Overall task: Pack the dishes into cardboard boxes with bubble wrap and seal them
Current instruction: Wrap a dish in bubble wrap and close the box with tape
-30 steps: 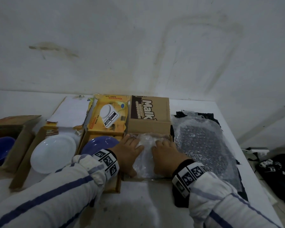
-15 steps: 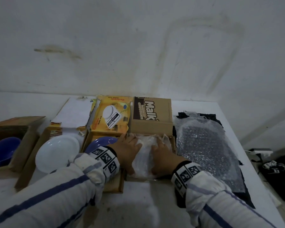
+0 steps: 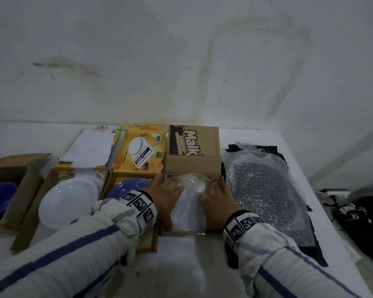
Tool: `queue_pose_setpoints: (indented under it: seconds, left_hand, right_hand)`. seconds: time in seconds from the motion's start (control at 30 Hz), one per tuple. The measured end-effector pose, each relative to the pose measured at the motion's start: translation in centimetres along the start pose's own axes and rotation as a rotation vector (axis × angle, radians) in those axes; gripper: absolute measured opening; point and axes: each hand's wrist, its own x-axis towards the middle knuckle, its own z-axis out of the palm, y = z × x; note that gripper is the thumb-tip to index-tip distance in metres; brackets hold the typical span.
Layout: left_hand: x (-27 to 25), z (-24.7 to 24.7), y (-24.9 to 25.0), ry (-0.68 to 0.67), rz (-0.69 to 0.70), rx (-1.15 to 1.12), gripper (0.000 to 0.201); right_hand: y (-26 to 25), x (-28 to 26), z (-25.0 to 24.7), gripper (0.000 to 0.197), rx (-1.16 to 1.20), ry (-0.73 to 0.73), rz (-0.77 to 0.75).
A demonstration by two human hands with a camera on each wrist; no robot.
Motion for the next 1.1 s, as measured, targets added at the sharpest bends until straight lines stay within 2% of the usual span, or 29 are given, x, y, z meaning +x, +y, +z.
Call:
queue_pose_setpoints:
  seconds: [0.1, 0.17, 0.23, 0.3, 0.37, 0.43, 0.5, 0.57, 0.67, 0.8, 0.87, 0.93, 1.0, 1.1]
  left_hand:
    - [-0.2, 0.0, -0.1, 0.010, 0.007, -0.027, 0.115]
    - [-0.5, -0.4, 0.1, 0.010, 0.012, -0.025, 0.111]
    - [-0.7, -1.2, 0.3, 0.010, 0.017, -0.030, 0.104]
    - [-0.9, -2.2, 0.4, 0.025, 0.014, -0.074, 0.087]
    - [-0.7, -3.3, 1.0, 0.067, 0.004, -0.175, 0.070]
    - [-0.4, -4.1, 2.2, 0.146, 0.012, -0.308, 0.058]
    - [0.4, -4.5, 3.9, 0.219, 0.062, -0.474, 0.049]
    - [1.4, -4.4, 5.5, 0.230, 0.115, -0.616, 0.045]
    - [2.6, -4.0, 7.6, 0.193, 0.130, -0.728, 0.041]
    - [3.2, -3.7, 9.3, 0.238, 0.109, -0.824, 0.033]
    - [3.3, -3.6, 9.8, 0.265, 0.065, -0.883, 0.029]
    - [3.2, -4.0, 10.1, 0.291, 0.001, -0.996, 0.021]
    - [2.9, -4.8, 10.4, 0.311, -0.013, -1.172, 0.030]
    - [2.4, -6.4, 10.9, 0.251, 0.008, -1.534, 0.045]
  right_hand:
    - [1.1, -0.4, -0.2, 0.070, 0.129, -0.028, -0.029]
    - [2.2, -1.0, -0.7, 0.059, 0.289, -0.011, -0.041]
    - [3.5, -1.6, -0.9, 0.045, 0.542, 0.113, -0.016]
    - [5.1, -2.3, -0.7, 0.032, 0.721, 0.326, 0.081]
    - [6.7, -3.1, -0.2, 0.024, 0.677, 0.434, 0.220]
    - [7.5, -4.2, 0.5, 0.029, 0.546, 0.344, 0.303]
    - [7.6, -5.1, 1.5, 0.039, 0.424, 0.247, 0.288]
    - [7.2, -5.6, 2.8, 0.044, 0.336, 0.233, 0.250]
    - [7.1, -5.6, 4.3, 0.040, 0.323, 0.264, 0.234]
    - [7.6, -5.6, 4.7, 0.035, 0.341, 0.269, 0.192]
    - [8.2, -5.7, 4.7, 0.032, 0.408, 0.316, 0.203]
    - [9.3, -6.0, 4.3, 0.020, 0.568, 0.409, 0.225]
    - [10.3, -6.4, 3.6, 0.007, 0.716, 0.534, 0.245]
    - [10.8, -7.1, 2.5, 0.018, 0.754, 0.667, 0.154]
